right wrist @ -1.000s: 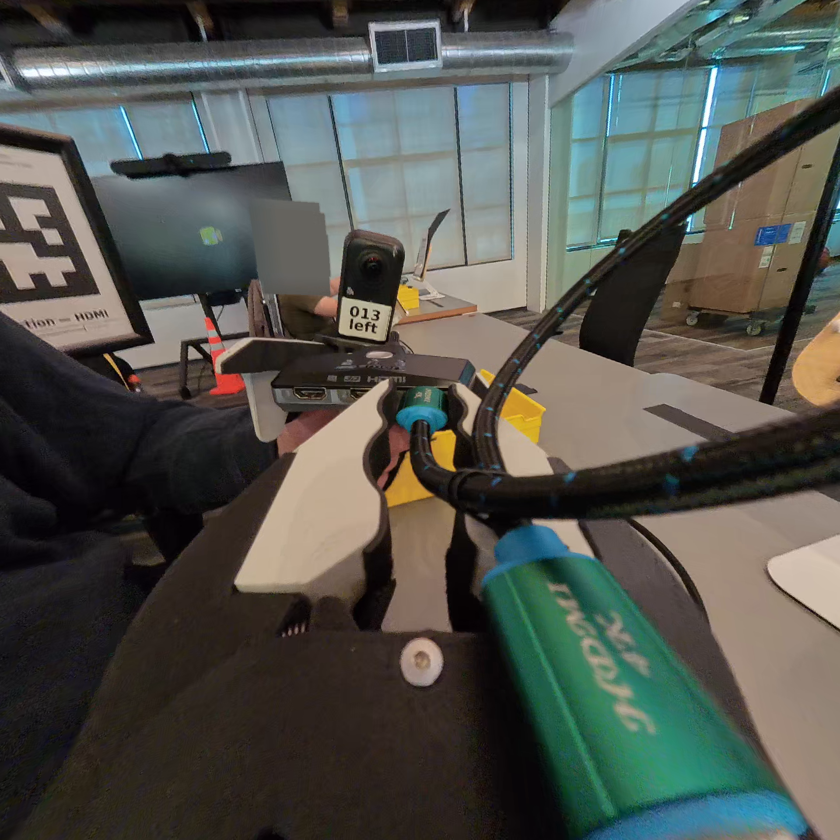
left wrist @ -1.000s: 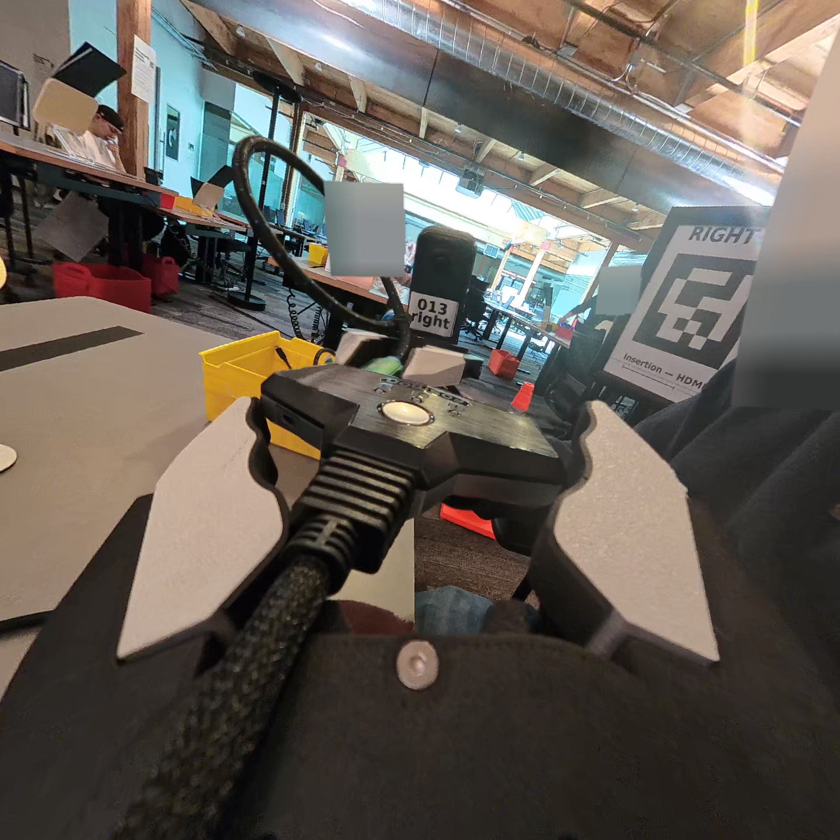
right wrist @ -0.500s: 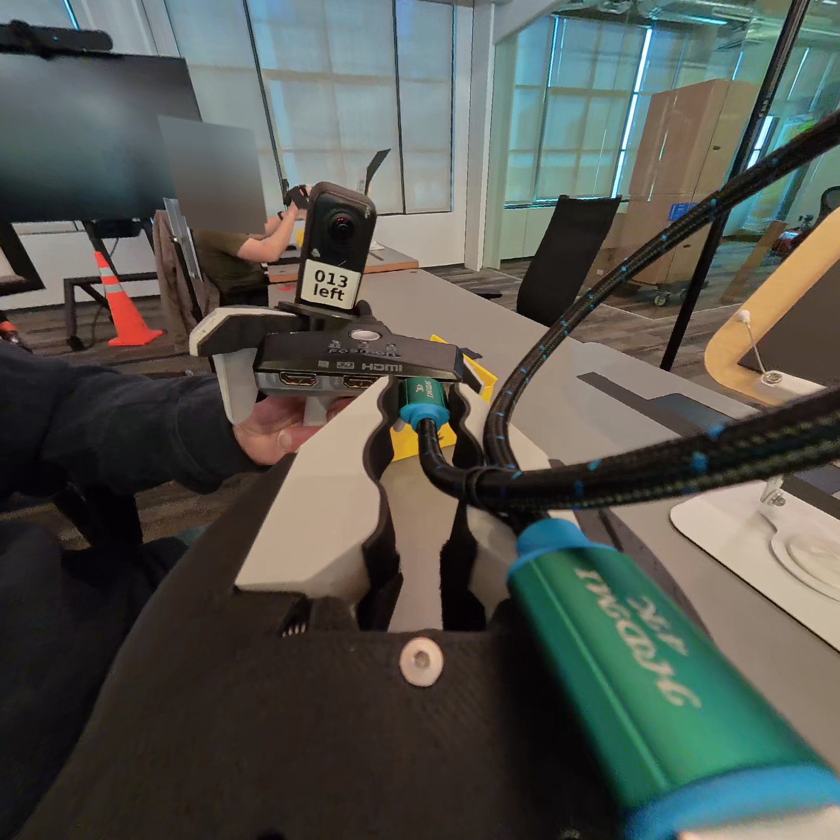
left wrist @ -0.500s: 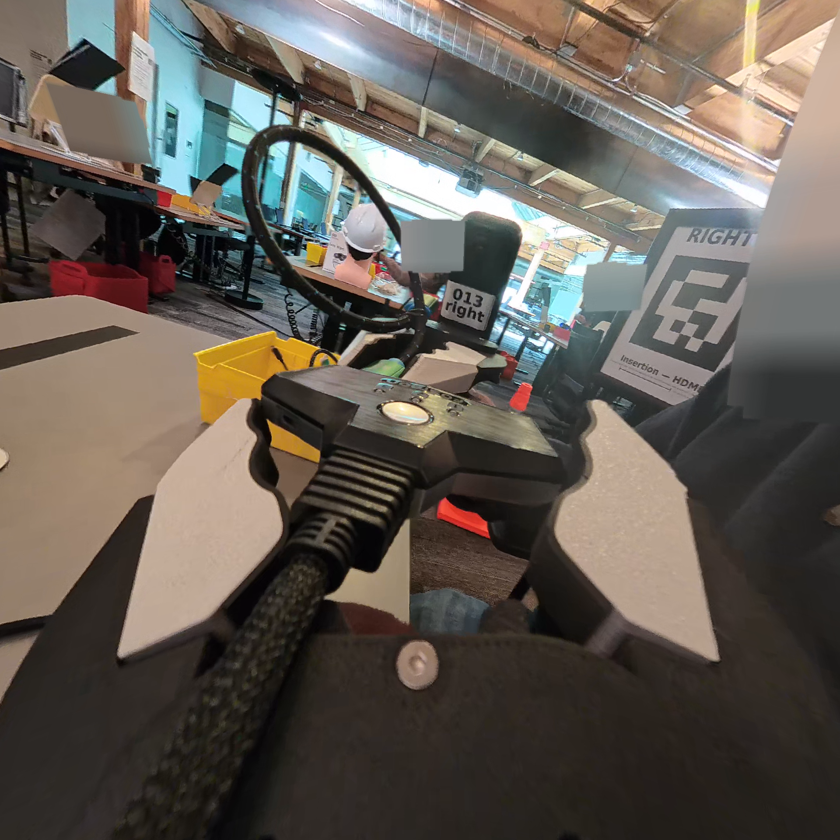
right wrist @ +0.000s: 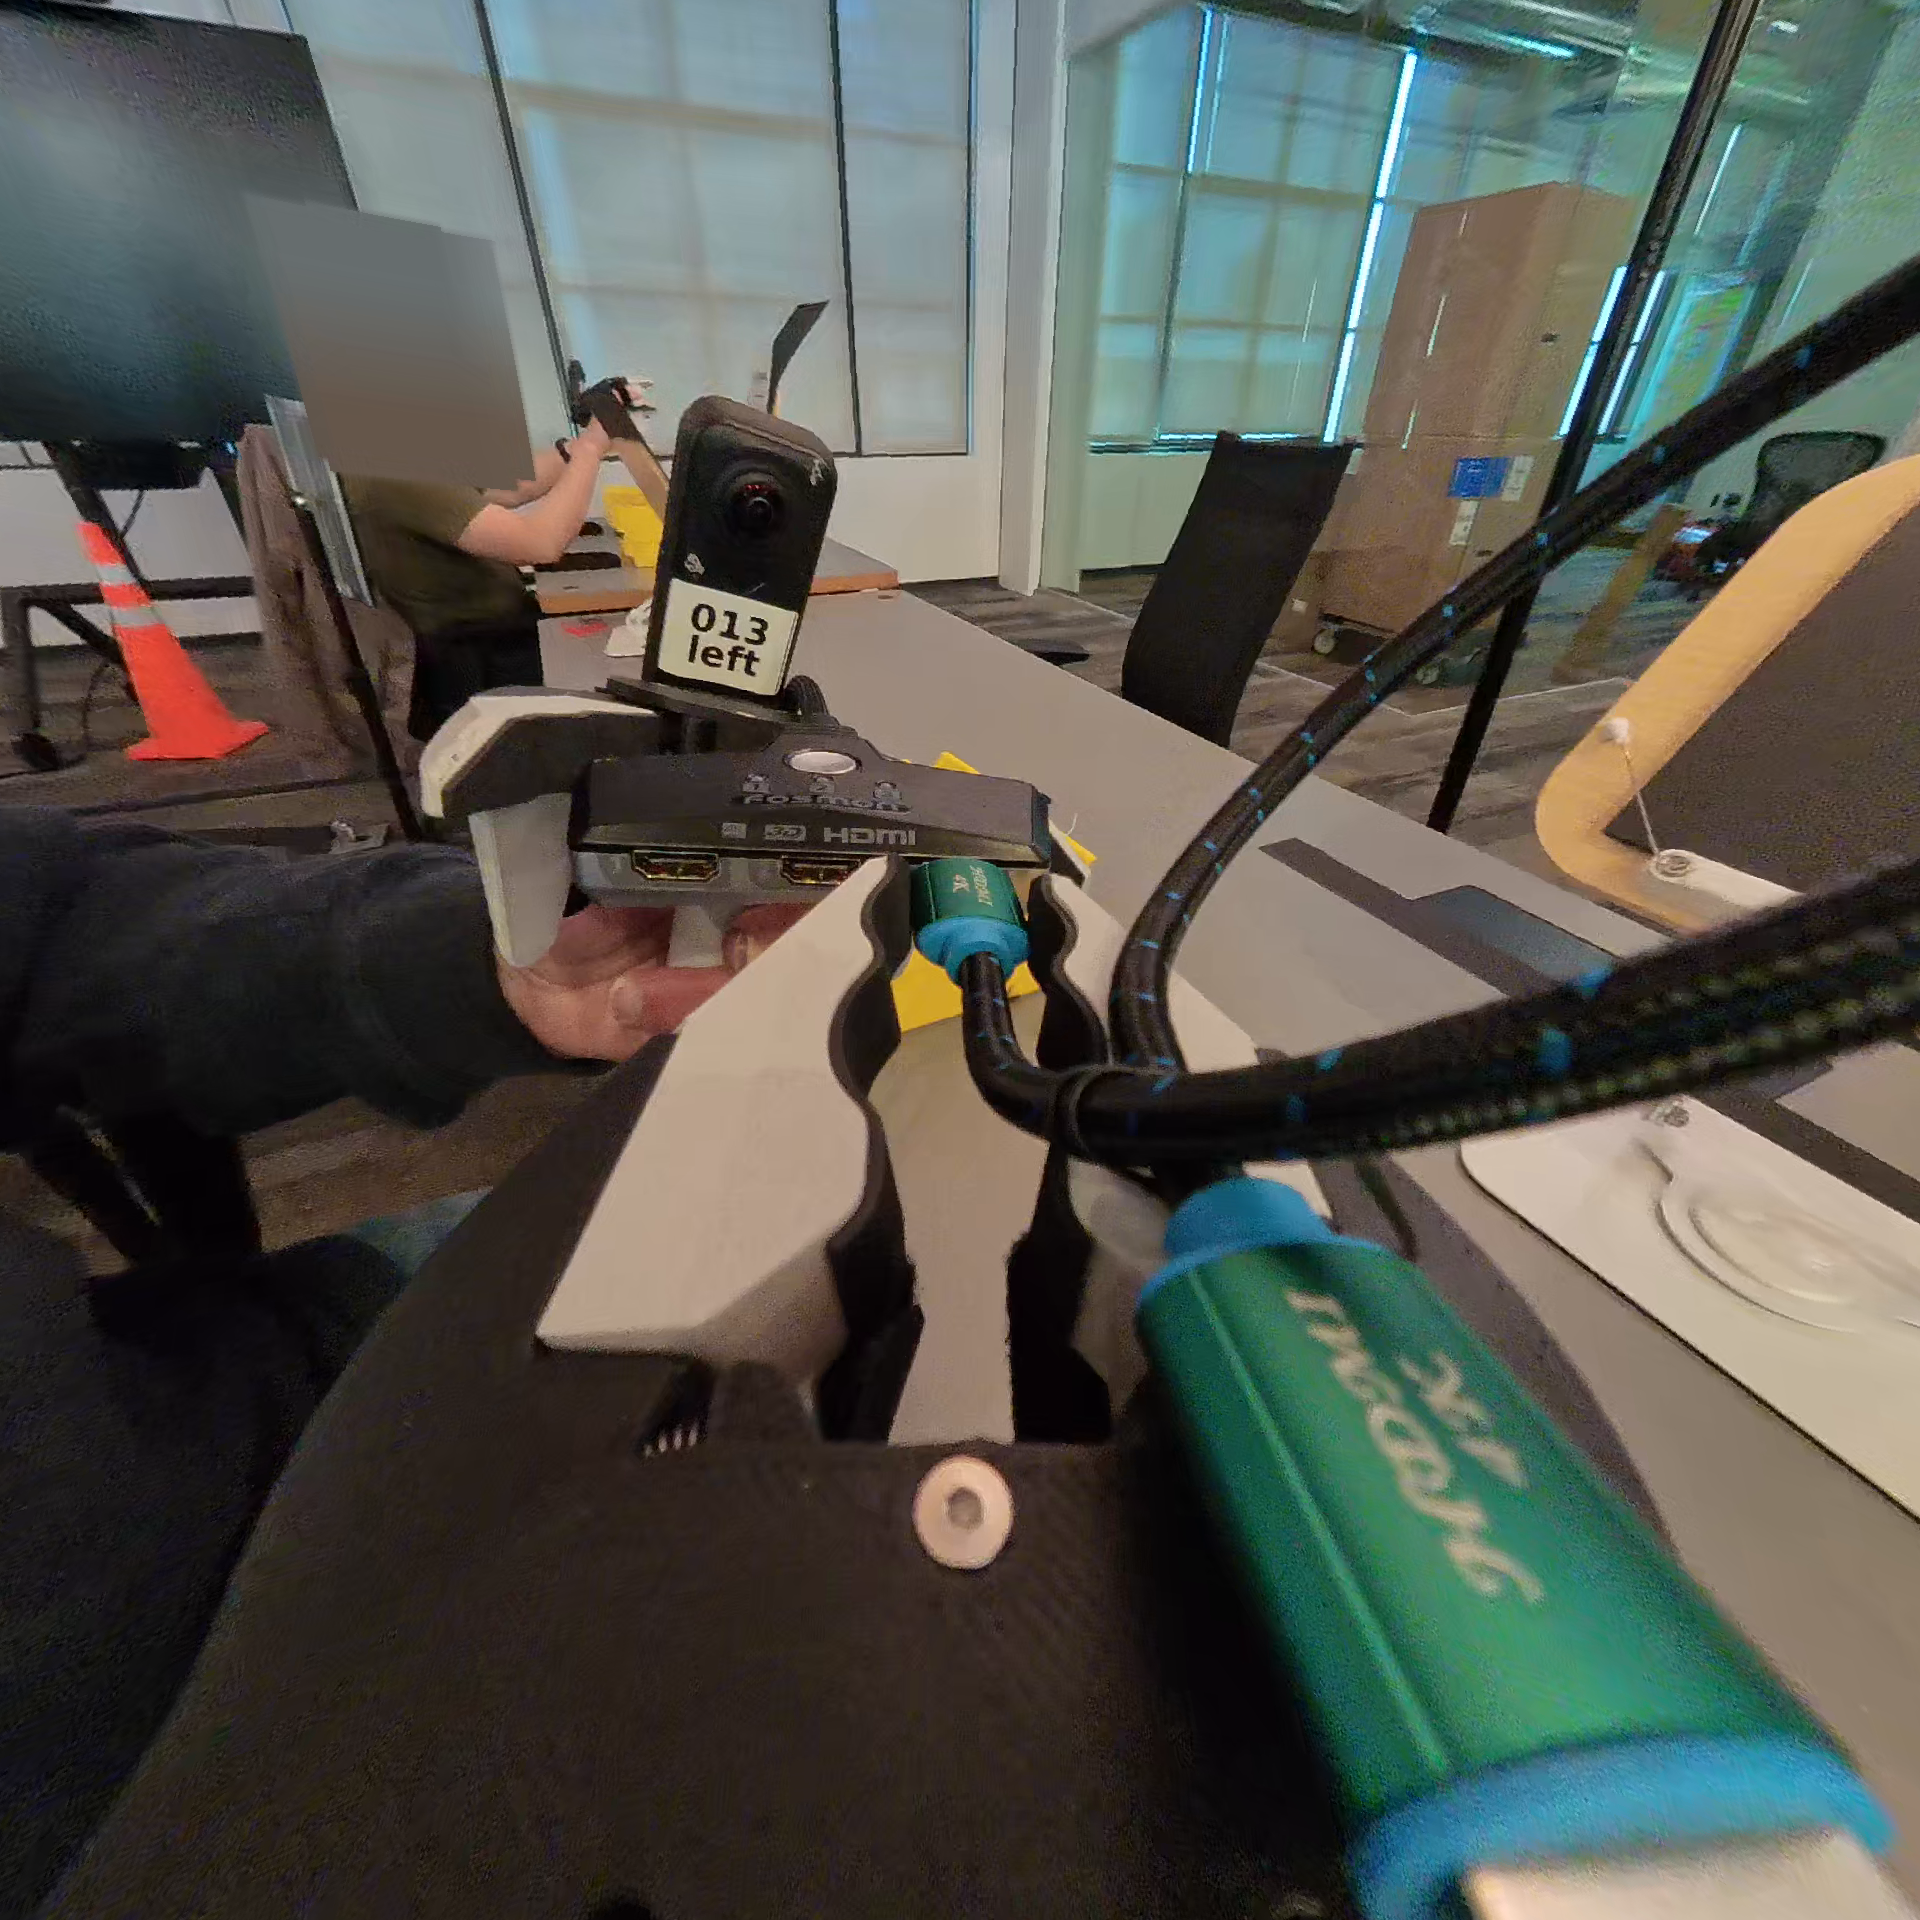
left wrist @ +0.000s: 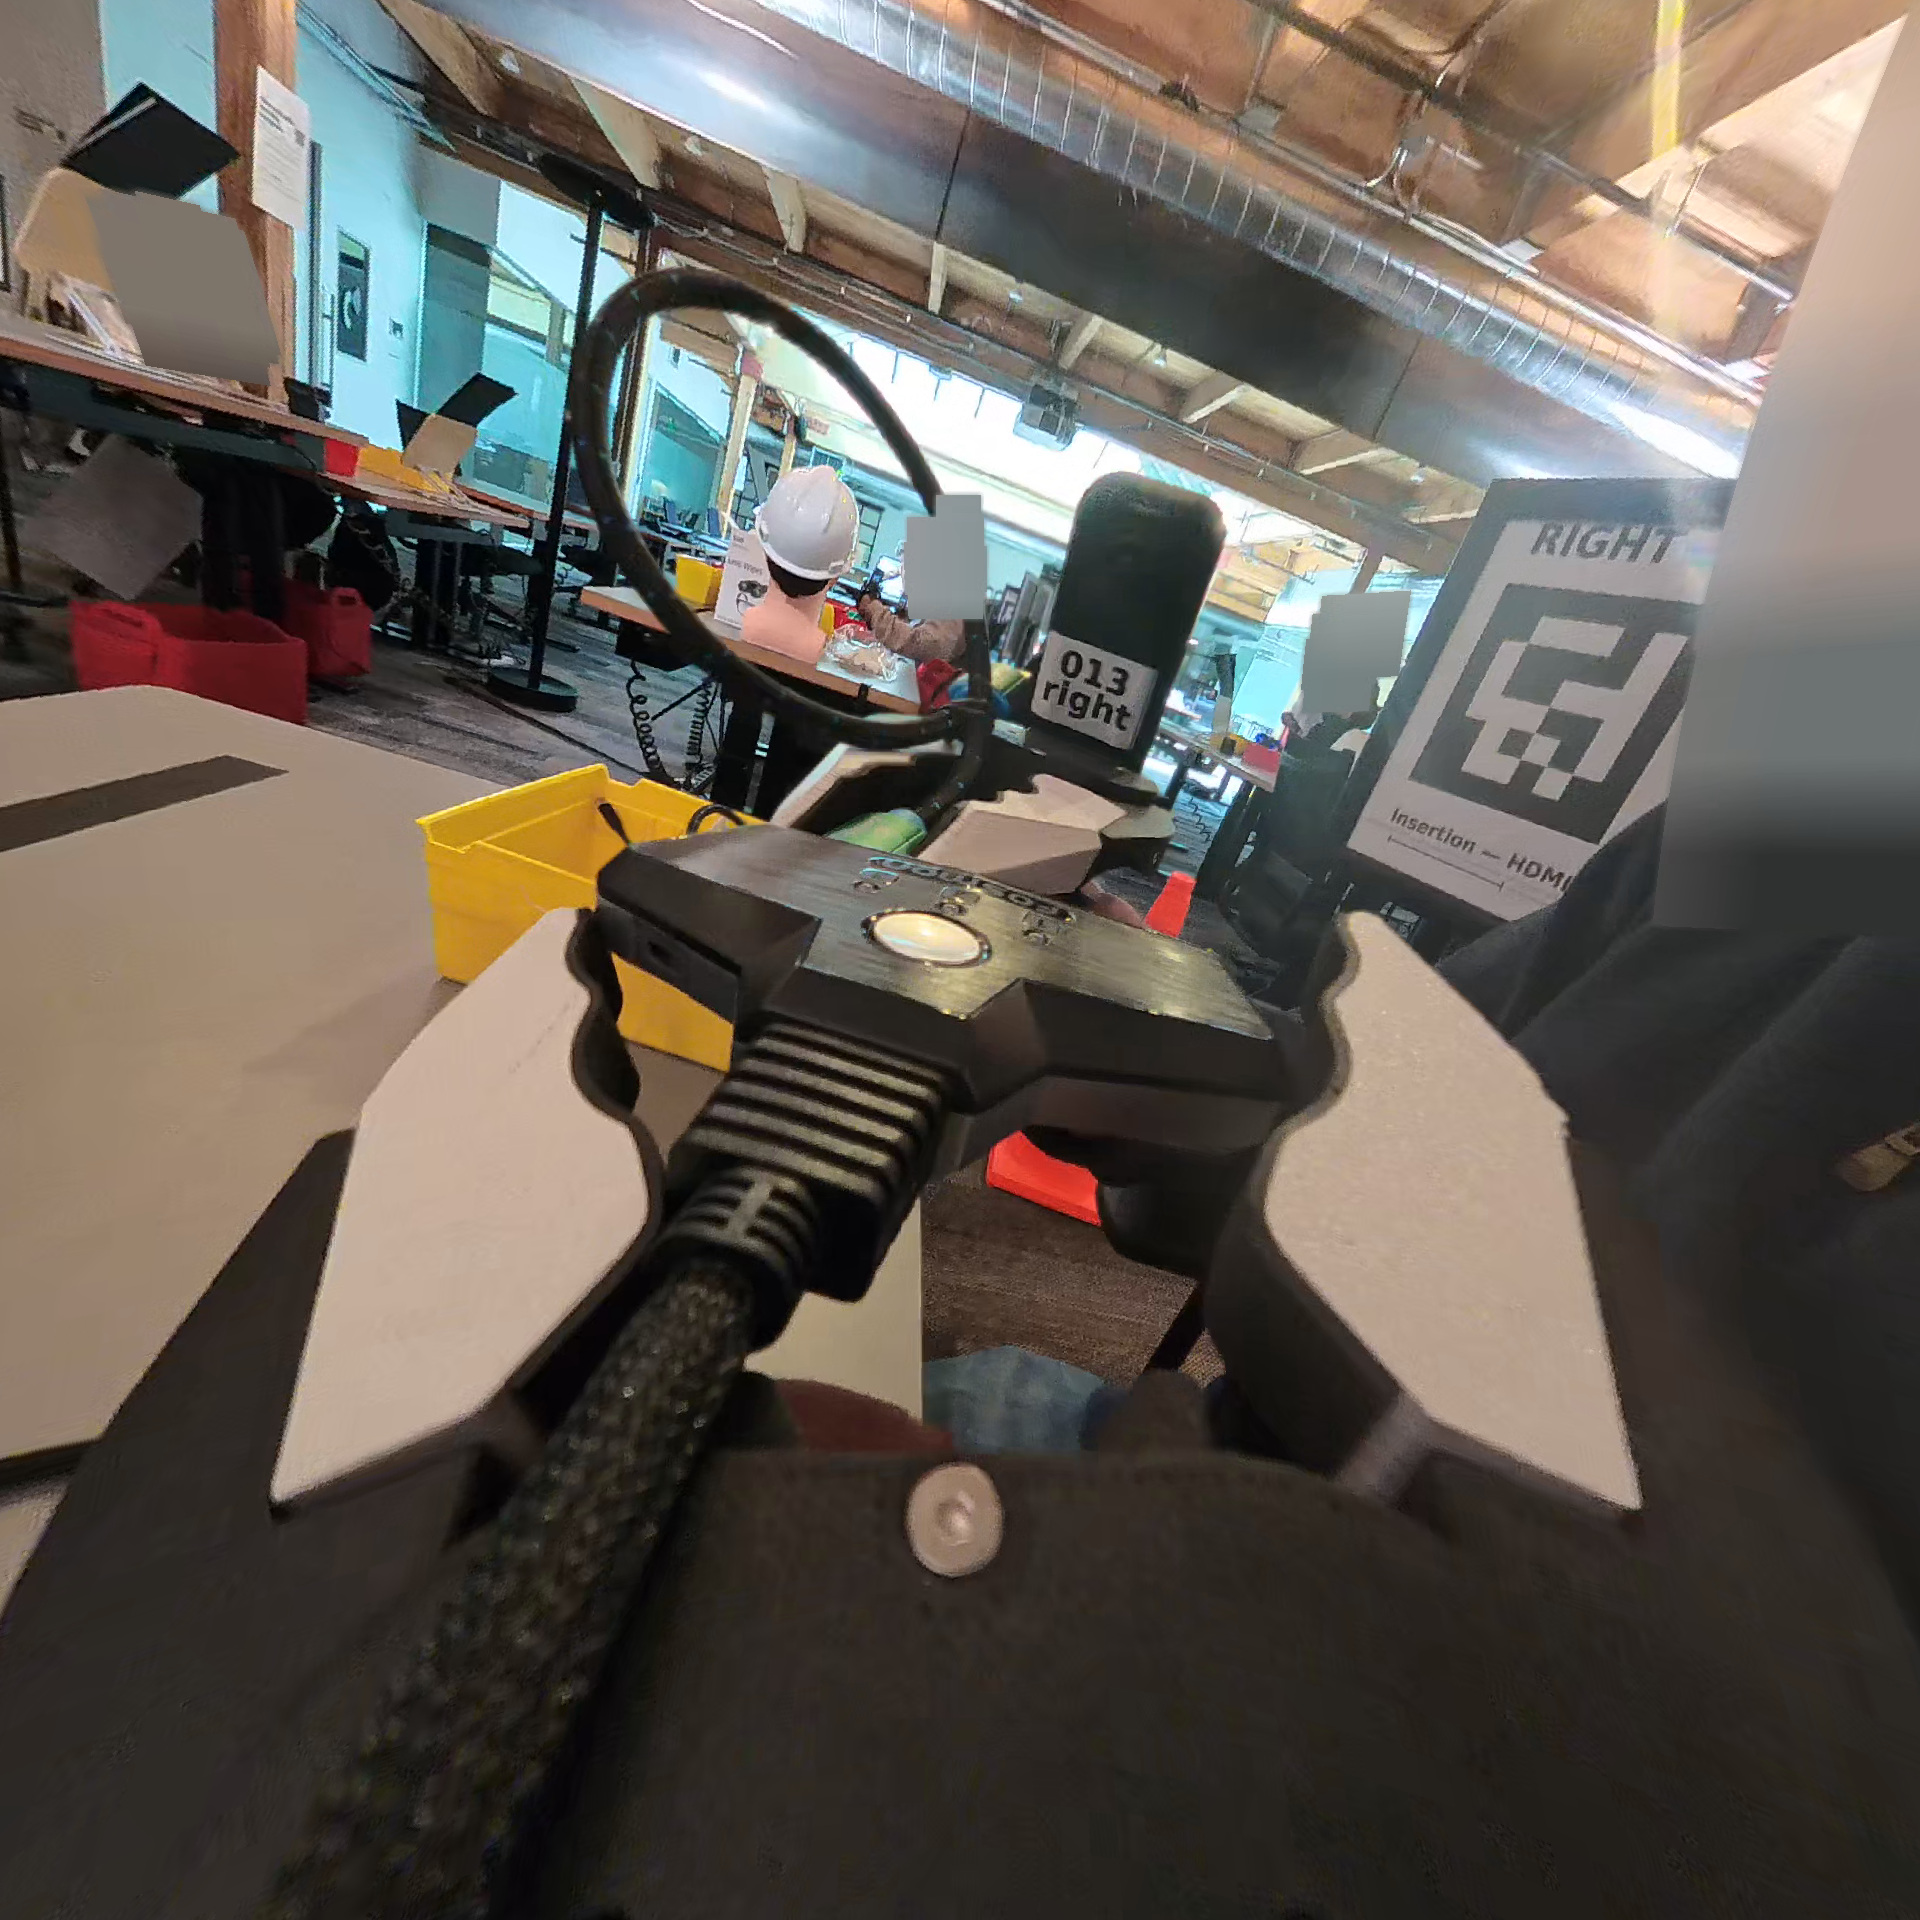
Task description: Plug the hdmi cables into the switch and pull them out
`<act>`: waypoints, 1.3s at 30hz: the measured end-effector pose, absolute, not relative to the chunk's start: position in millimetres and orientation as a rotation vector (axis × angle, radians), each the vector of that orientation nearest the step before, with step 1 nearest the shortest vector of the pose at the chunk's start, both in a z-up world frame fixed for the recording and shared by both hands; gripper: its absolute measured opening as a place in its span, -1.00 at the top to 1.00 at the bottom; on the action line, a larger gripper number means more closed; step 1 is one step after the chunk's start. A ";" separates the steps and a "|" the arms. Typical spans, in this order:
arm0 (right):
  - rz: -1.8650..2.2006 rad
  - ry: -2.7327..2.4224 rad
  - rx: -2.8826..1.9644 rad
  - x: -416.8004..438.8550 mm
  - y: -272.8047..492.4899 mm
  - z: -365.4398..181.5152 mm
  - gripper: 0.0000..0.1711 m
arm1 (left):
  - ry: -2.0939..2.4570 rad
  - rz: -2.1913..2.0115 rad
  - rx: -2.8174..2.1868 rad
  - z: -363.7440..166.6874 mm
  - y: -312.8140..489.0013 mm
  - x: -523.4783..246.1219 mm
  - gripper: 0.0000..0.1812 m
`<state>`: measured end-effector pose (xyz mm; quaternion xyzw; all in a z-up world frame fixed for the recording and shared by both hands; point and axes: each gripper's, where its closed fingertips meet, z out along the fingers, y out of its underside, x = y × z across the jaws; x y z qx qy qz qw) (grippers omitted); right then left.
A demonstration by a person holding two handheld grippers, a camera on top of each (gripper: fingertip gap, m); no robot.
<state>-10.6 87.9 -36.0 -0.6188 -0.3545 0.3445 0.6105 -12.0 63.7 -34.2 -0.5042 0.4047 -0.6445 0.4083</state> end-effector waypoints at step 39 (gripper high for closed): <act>1.246 -0.739 -1.393 1.5 85.9 -42.1 0.88 | 1.075 -1.444 -1.311 -66.7 79.4 -4.0 -0.07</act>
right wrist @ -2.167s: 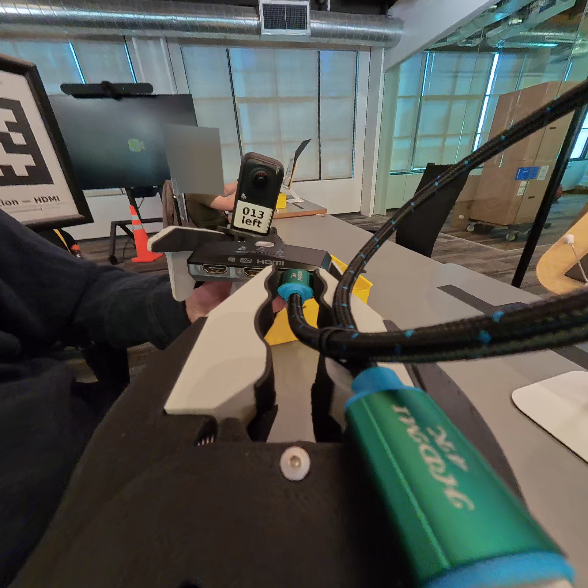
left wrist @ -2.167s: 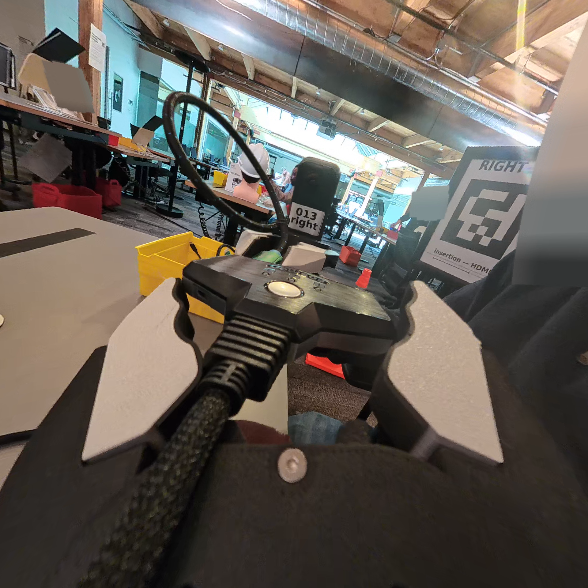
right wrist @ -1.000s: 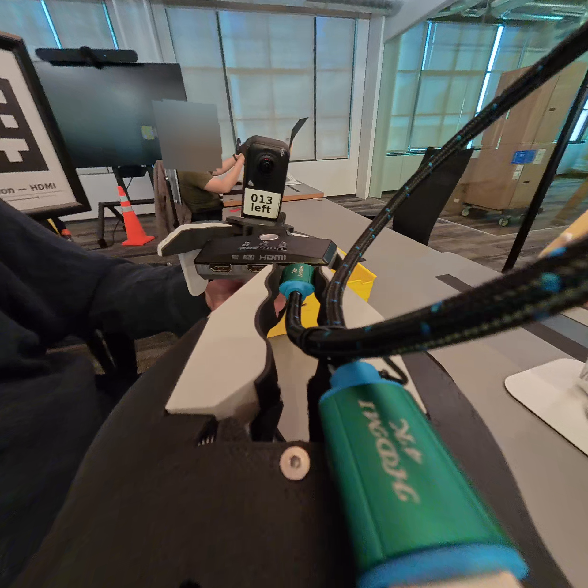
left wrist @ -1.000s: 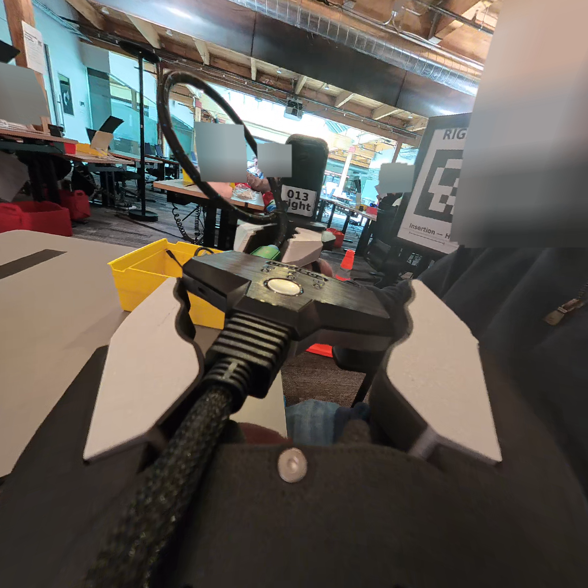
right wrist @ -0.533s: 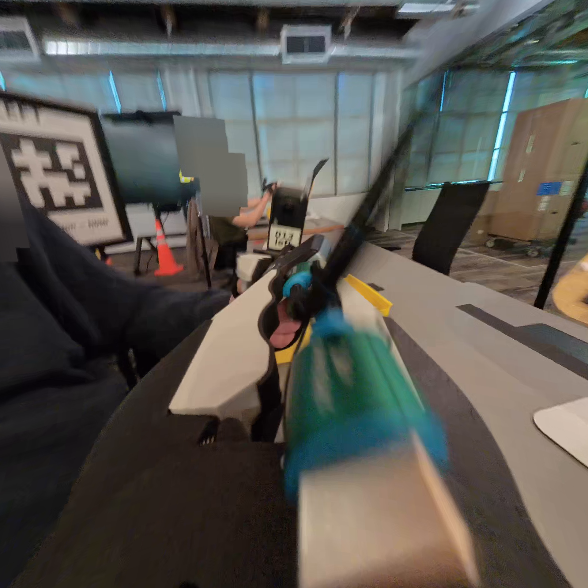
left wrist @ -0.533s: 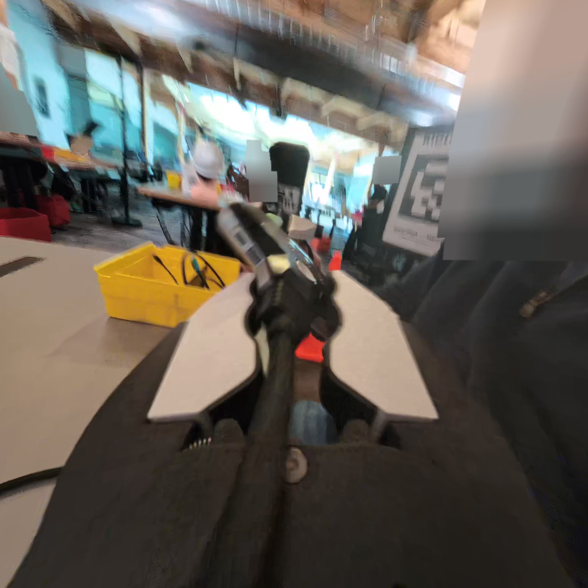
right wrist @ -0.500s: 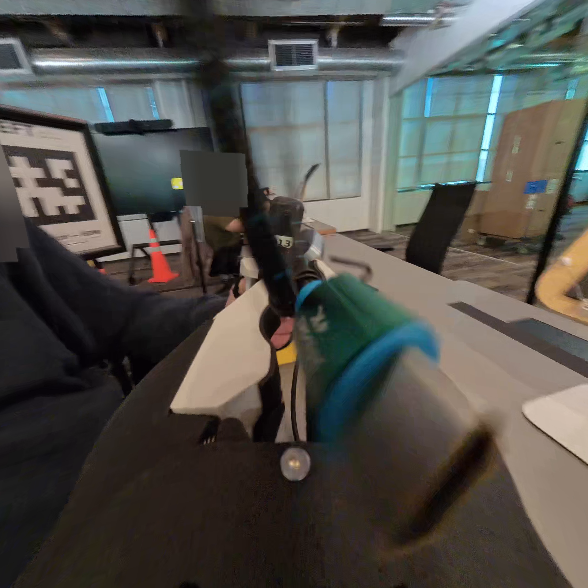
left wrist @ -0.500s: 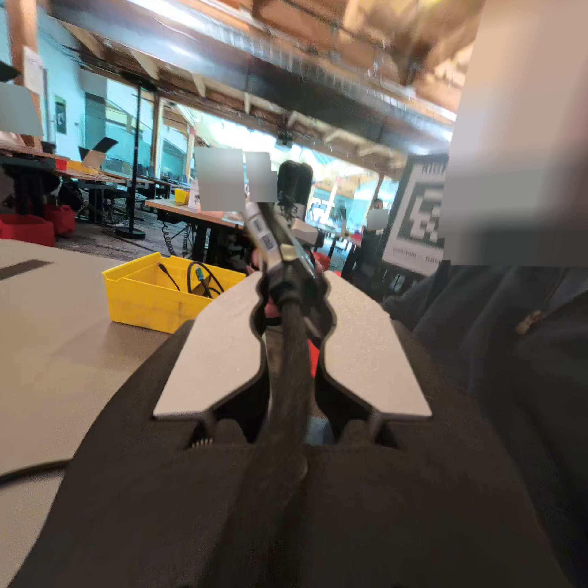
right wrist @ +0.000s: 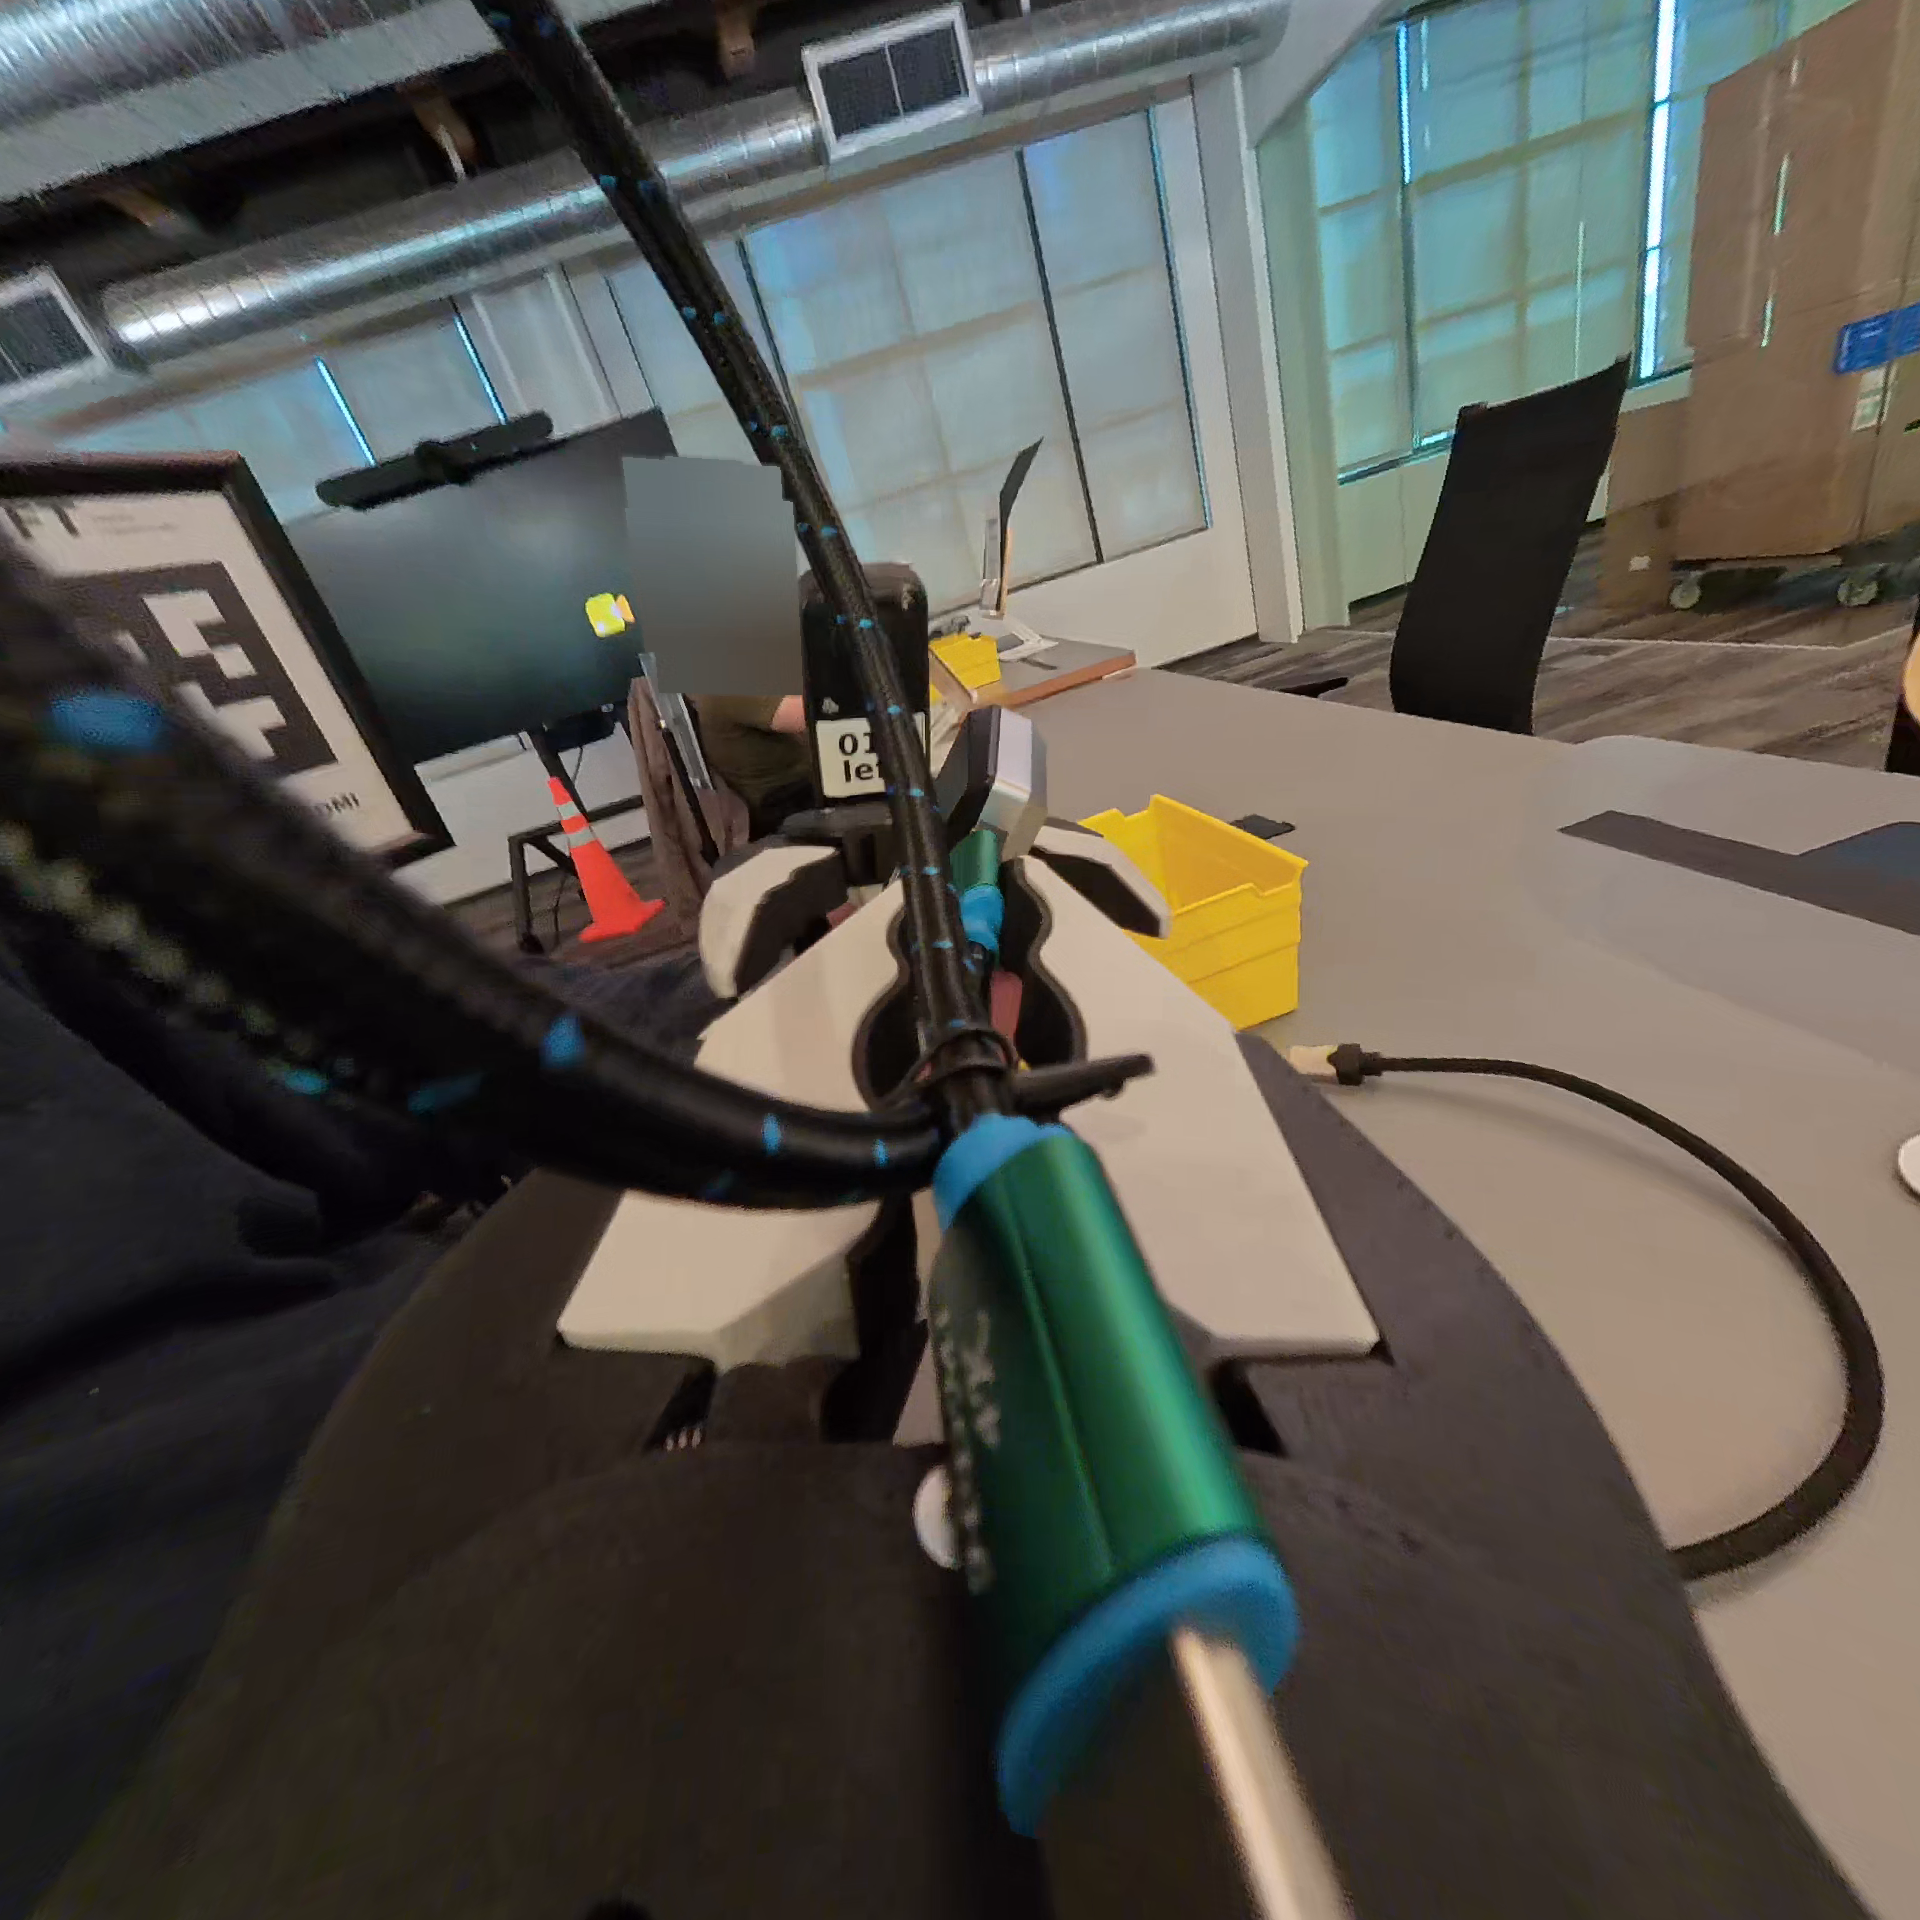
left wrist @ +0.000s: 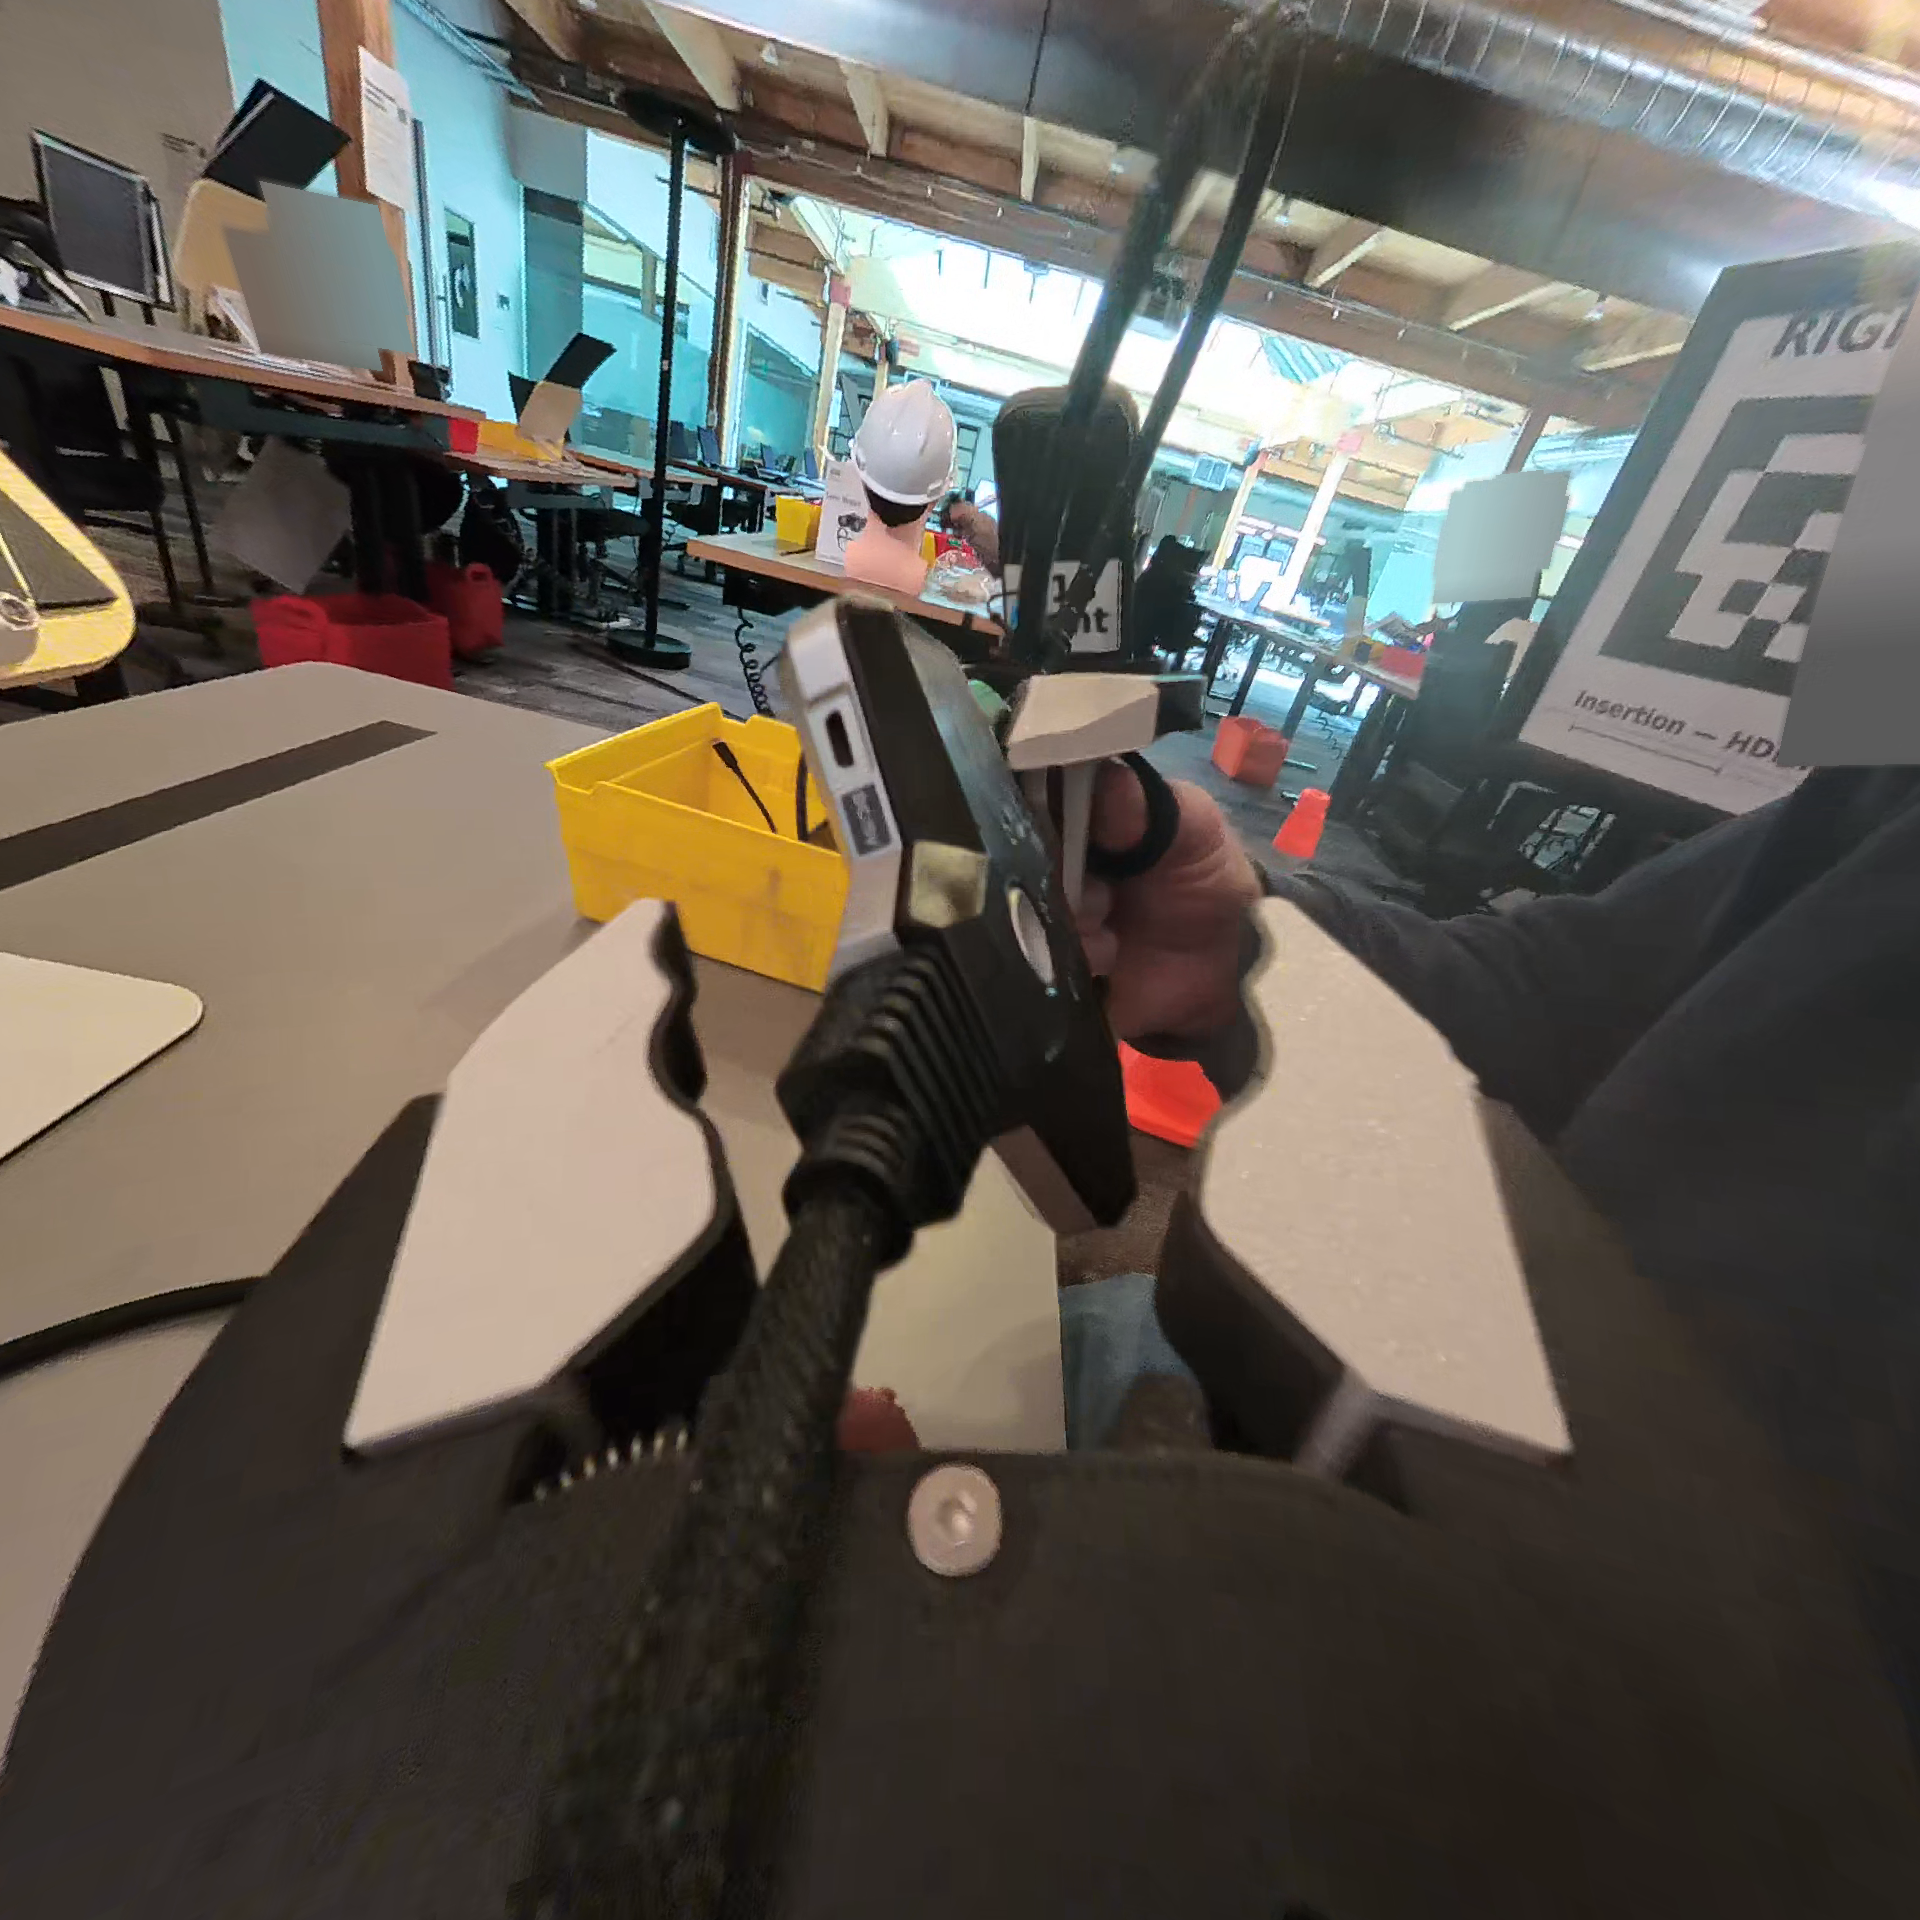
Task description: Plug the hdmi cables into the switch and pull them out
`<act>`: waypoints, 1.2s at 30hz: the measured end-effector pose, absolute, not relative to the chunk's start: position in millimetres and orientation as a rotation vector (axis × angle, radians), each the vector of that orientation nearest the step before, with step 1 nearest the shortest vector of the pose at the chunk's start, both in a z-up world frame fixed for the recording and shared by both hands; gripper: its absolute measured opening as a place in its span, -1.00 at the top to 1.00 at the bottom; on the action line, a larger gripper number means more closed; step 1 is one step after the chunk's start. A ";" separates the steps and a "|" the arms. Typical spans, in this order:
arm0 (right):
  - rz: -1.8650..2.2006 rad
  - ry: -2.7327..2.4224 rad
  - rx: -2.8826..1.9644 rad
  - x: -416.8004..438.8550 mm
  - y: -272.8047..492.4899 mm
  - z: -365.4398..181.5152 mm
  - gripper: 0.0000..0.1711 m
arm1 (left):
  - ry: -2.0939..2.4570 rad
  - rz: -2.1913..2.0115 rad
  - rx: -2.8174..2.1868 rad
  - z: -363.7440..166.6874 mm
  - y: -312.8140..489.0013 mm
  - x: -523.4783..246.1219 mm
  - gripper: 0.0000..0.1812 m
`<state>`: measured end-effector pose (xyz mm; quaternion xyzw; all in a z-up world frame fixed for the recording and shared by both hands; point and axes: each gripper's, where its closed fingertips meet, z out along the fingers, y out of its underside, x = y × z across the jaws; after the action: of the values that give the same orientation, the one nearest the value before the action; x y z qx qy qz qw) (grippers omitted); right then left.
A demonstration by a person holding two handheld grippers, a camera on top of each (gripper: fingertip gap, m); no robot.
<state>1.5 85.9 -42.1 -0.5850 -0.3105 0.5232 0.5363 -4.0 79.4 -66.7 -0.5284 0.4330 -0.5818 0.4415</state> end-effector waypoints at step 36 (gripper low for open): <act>0.591 -1.136 -1.236 -3.6 78.8 -45.5 0.58 | 0.806 -2.031 -1.365 -41.7 68.1 -13.3 0.75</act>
<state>-3.6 78.8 -45.5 -0.5396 -0.4961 0.2580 0.6294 -13.3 68.1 -41.7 -0.5088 0.3004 -0.7570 0.2791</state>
